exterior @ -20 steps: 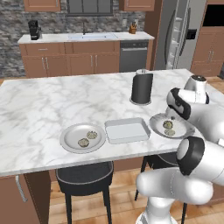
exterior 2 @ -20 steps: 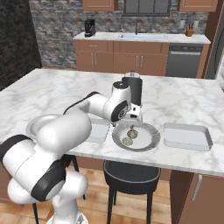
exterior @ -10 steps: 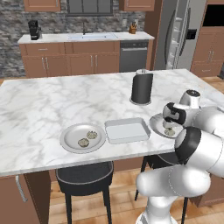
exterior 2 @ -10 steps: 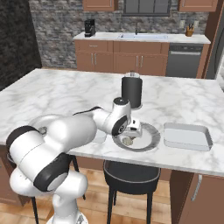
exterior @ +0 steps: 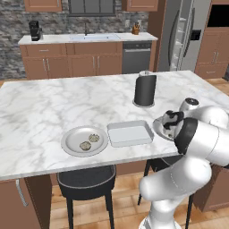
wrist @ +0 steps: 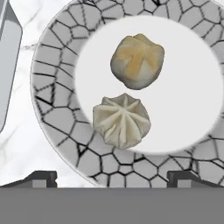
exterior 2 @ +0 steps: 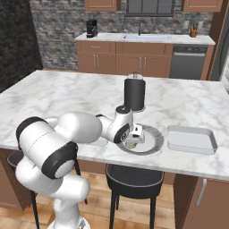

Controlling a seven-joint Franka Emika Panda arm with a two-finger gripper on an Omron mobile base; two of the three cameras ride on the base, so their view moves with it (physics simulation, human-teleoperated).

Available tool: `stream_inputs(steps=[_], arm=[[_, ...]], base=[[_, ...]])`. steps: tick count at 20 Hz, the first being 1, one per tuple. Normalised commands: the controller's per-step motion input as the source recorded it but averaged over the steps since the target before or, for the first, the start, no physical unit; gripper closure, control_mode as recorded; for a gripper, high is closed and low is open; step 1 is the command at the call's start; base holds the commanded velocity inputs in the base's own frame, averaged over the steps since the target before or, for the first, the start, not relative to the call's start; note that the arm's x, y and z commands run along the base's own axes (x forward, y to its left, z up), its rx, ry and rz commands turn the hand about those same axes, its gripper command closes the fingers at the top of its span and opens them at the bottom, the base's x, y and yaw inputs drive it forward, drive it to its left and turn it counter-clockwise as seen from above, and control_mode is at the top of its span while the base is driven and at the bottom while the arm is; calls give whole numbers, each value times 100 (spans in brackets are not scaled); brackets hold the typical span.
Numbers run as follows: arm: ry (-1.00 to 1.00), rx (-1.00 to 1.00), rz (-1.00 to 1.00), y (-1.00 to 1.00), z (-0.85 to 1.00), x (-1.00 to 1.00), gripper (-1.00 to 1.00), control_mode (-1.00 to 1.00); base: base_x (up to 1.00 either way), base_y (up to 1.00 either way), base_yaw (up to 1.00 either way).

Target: Place two dumplings into each of the tupperware containers and then place the containers in the fridge.

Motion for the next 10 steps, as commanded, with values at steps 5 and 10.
stream_inputs(steps=[5, 10], arm=[[0, 0, 0, -2, -24, 20, -100, -100], [0, 0, 0, -3, -20, 19, -100, -100]], base=[[0, 0, 0], [0, 0, 0]])
